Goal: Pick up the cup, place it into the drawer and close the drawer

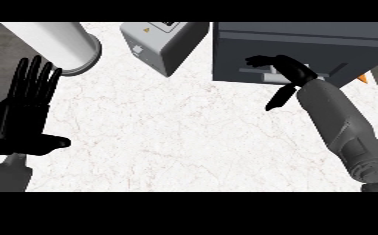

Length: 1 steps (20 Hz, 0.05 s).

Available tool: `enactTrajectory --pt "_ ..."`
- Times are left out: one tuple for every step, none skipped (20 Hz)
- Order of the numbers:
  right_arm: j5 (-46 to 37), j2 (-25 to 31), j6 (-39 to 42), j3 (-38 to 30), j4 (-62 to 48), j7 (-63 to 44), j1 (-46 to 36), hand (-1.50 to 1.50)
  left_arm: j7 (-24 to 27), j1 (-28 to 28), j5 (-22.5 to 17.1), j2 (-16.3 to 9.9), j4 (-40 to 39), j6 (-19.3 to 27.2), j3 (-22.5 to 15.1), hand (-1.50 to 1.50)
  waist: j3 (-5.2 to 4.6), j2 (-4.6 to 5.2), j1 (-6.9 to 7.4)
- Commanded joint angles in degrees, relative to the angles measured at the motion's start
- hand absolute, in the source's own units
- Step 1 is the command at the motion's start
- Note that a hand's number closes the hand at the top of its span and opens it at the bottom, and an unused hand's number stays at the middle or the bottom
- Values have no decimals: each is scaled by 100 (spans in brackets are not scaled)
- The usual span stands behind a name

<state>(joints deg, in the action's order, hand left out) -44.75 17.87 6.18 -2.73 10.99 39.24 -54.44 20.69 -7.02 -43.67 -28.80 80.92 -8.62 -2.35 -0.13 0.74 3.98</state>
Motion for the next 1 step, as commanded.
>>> enactTrajectory --pt "6 289 -425 -157 -218 -409 -254 -150 160 40 112 53 -185 -204 -49 -150 33 175 121"
